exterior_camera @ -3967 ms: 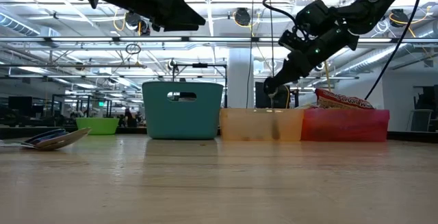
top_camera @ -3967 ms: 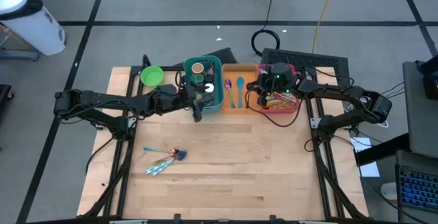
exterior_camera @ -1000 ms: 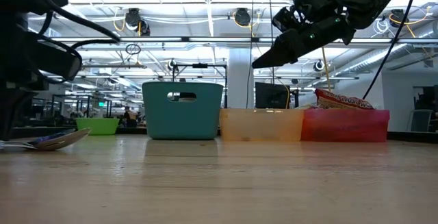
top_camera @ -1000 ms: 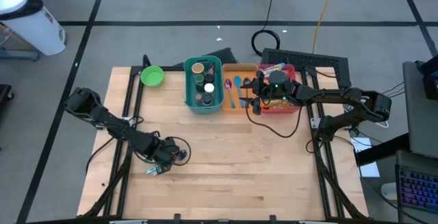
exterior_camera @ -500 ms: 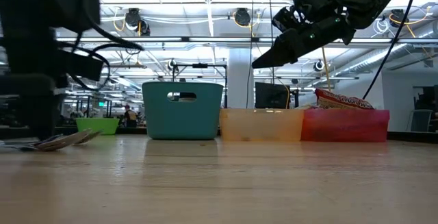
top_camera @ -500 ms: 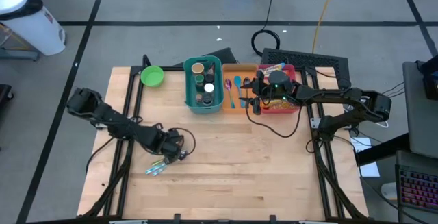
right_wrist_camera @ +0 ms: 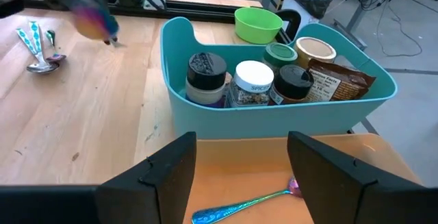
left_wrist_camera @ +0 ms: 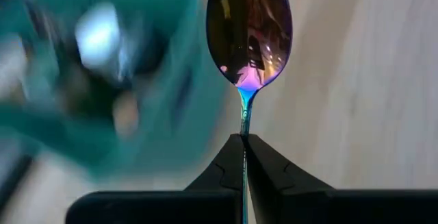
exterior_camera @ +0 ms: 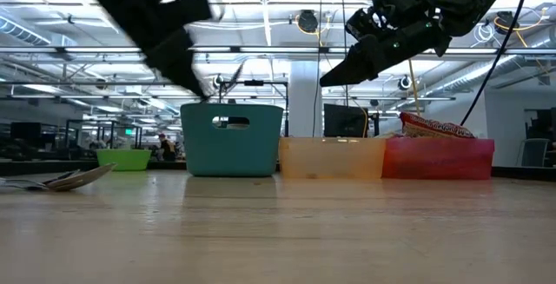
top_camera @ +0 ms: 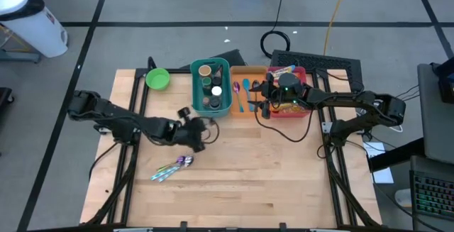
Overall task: Pick & Place Food Item
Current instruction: Put the purple spoon into the orange bin
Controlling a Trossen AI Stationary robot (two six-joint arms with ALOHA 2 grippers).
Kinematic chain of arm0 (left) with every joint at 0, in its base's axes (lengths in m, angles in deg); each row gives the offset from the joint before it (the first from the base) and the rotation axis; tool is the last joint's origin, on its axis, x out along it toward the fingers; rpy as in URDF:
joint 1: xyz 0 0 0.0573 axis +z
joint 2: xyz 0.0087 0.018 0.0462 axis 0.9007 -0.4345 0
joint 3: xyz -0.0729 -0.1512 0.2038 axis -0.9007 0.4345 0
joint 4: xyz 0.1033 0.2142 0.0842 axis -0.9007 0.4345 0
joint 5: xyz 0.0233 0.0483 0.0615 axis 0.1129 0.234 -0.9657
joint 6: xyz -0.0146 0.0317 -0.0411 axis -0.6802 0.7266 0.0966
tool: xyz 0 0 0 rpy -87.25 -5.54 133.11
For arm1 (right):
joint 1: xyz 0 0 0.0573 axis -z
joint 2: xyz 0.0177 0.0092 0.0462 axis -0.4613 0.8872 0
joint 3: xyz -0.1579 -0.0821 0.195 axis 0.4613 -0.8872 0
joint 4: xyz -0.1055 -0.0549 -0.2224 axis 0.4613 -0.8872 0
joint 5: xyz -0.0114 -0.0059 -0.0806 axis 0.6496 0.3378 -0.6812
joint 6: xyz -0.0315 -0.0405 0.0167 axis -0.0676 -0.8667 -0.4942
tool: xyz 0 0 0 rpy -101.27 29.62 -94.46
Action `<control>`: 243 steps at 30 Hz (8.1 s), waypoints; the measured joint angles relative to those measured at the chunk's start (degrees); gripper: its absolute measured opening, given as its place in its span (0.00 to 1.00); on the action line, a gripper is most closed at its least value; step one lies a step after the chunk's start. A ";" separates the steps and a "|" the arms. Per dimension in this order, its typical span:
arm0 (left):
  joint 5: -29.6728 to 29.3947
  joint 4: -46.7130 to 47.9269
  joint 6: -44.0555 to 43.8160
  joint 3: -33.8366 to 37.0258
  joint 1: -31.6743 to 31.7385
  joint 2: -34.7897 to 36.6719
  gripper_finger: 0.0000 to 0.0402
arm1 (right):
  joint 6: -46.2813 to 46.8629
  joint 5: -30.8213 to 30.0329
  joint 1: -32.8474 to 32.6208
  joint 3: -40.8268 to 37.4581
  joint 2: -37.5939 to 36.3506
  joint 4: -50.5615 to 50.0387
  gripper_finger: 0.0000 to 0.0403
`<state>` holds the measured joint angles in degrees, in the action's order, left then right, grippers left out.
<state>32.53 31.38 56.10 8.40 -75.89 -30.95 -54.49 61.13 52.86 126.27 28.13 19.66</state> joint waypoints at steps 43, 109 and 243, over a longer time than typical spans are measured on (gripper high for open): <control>-0.42 -40.95 32.34 -0.11 13.51 -6.88 0.01 | 16.90 -16.83 -11.93 3.23 11.23 26.21 0.56; 14.77 -44.36 23.86 -0.15 13.92 -0.82 0.63 | 6.71 4.70 7.84 3.15 4.60 -4.23 0.00; 12.88 4.19 -30.14 21.55 -7.96 6.69 0.08 | 1.05 1.53 -0.50 3.13 -4.98 -8.66 0.49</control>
<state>45.41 35.57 25.96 29.96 -83.85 -24.26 -53.45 62.66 52.36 129.40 23.14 11.00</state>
